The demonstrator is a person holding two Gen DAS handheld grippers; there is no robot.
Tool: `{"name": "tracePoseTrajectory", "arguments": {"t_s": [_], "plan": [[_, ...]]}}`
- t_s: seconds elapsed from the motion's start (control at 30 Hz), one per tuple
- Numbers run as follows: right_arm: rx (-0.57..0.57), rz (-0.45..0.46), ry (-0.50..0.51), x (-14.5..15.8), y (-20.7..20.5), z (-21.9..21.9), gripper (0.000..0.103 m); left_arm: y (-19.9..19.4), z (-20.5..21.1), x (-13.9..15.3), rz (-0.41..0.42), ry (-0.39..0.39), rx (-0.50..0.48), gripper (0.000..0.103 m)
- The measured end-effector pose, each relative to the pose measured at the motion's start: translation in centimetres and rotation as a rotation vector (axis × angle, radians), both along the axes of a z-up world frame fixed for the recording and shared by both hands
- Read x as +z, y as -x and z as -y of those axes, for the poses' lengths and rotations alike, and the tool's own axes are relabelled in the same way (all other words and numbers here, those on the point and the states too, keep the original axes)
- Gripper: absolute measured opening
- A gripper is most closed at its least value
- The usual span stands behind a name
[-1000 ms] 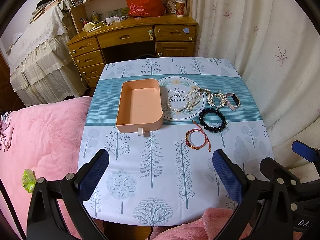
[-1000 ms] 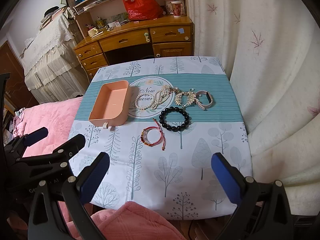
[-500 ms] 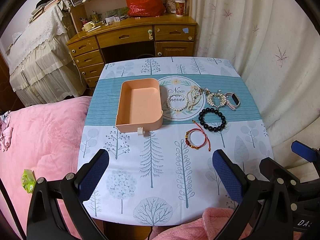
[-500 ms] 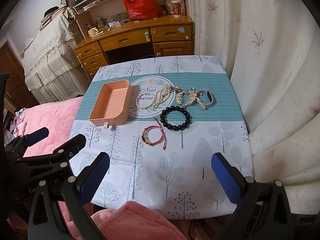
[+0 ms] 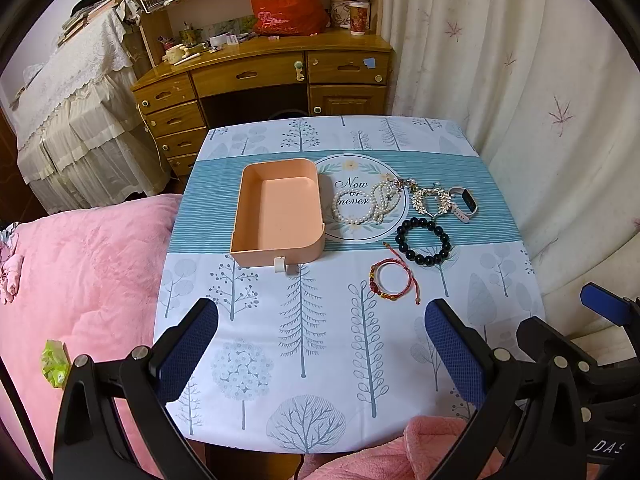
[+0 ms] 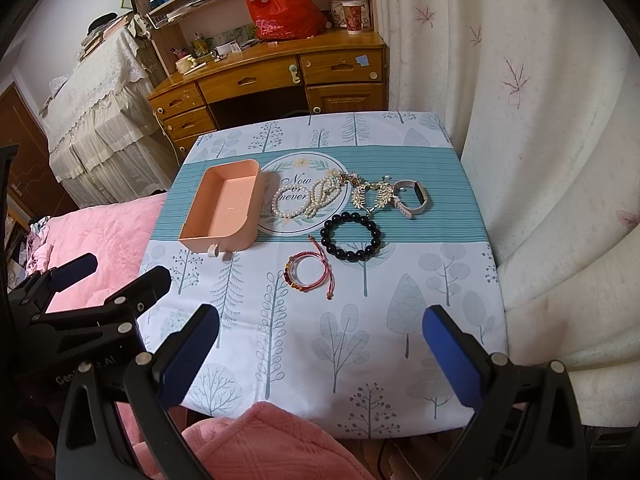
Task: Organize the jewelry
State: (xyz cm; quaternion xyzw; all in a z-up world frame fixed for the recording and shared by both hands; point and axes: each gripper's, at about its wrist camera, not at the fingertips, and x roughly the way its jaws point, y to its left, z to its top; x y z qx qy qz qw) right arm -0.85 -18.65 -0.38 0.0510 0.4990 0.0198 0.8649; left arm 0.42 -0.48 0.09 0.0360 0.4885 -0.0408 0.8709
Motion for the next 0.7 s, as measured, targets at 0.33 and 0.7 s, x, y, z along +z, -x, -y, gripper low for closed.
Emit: {"name": "tracePoseTrajectory", "arguments": {"t_s": [0.33, 0.7], "plan": [[-0.008, 0.019, 0.001, 0.5, -0.1, -0.5, 0.102, -0.3, 0.2, 0.1, 0.004, -0.018, -0.007, 0.102], [-0.047, 0.163, 0.062, 1.2, 0.4, -1.4, 0.102, -1.3, -1.7, -1.0, -0.027, 0.060, -0.068, 0.102]]}}
